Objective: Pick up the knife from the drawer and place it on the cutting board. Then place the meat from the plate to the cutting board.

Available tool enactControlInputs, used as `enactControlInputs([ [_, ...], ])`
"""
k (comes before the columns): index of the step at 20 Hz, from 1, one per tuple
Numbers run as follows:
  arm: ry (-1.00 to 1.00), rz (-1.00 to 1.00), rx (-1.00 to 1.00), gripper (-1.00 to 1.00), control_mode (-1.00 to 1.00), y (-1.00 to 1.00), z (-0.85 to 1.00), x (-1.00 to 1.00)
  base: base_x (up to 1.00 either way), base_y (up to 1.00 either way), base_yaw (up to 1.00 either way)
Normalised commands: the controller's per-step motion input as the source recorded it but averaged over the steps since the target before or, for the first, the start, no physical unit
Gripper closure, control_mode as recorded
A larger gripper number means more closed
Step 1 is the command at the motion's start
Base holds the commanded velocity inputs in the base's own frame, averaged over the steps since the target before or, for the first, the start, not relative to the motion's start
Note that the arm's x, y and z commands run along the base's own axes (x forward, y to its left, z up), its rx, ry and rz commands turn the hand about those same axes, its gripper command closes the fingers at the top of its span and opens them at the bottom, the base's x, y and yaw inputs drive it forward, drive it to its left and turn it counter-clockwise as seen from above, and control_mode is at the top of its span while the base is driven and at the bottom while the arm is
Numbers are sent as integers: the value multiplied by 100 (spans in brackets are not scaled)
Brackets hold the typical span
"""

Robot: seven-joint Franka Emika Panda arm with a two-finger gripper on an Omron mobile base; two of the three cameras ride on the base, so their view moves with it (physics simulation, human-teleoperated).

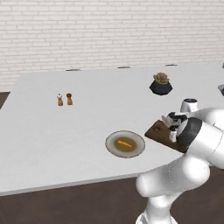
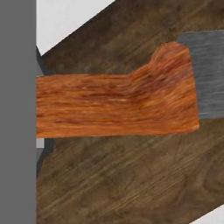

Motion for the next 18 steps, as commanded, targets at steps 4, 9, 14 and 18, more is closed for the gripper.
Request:
enactControlInputs([
  [4,8,7,0,100,-100,-6,-34,68,0,0,0],
  [9,2,4,0,100,-100,-44,-6,6,0,0,0],
  [14,-1,2,0,100,-100,-30,-15,1,0,0,0],
  [18,-1,0,-1,-100,-100,16,-39,-16,0,0,0],
])
